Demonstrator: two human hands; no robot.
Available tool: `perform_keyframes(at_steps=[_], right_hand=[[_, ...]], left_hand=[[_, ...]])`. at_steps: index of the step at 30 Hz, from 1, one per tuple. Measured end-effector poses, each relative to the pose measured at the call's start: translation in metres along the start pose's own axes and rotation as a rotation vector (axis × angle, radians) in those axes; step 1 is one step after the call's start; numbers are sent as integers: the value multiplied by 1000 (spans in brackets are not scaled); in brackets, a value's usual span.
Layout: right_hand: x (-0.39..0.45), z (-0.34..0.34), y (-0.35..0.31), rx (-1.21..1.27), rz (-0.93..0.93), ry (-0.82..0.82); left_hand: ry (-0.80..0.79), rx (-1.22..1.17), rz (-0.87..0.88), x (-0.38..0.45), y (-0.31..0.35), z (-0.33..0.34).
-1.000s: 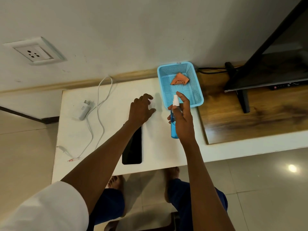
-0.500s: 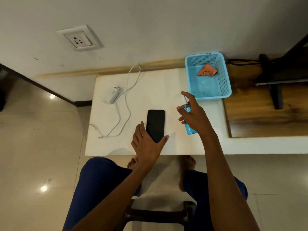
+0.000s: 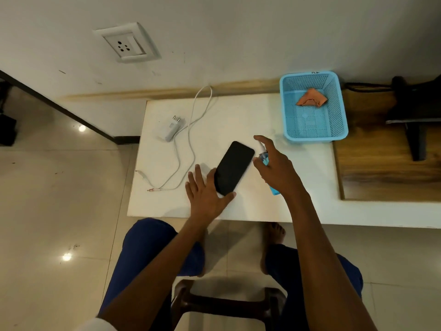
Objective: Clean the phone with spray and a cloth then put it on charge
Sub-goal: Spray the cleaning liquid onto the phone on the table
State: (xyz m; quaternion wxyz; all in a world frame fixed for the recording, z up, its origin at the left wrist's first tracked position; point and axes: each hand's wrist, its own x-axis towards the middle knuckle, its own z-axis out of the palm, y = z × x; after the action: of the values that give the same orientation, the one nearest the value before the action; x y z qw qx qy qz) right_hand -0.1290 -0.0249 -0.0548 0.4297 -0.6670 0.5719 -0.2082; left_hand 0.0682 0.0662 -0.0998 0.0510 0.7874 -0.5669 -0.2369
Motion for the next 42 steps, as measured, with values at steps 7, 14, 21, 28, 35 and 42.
perform_keyframes(at_steps=[7, 14, 21, 28, 35, 42], right_hand=[[8, 20, 1, -53, -26, 121], [13, 40, -2, -171, -64, 302], [12, 45, 0, -201, -43, 294], [16, 54, -2, -234, -23, 346], [21, 60, -5, -232, 36, 325], [20, 56, -4, -244, 76, 327]], left_hand=[[-73, 128, 226, 81, -27, -40], [4, 0, 263, 110, -43, -35], [41, -26, 353, 124, -42, -32], [40, -31, 409, 133, -48, -29], [44, -25, 411, 136, -50, -28], [8, -37, 422, 138, -50, -31]])
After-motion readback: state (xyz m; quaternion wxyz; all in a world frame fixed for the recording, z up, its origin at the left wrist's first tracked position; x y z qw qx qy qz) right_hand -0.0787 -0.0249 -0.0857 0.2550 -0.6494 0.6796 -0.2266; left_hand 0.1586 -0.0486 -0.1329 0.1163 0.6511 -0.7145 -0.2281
